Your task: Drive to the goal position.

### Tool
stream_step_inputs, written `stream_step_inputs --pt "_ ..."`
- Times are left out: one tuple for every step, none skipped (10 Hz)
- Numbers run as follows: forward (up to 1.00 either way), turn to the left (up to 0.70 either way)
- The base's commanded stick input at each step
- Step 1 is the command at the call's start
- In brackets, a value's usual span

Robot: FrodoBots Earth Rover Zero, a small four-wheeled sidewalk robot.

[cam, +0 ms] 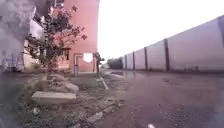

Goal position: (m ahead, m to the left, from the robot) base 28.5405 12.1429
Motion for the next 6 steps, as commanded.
stream_step_inputs --pt "1.0 -0.4" --pt "1.0 -0.4" --pt "1.0 -0.4" --pt "1.0 0.0" --pt "1.0 0.0" --pt "1.0 0.0"
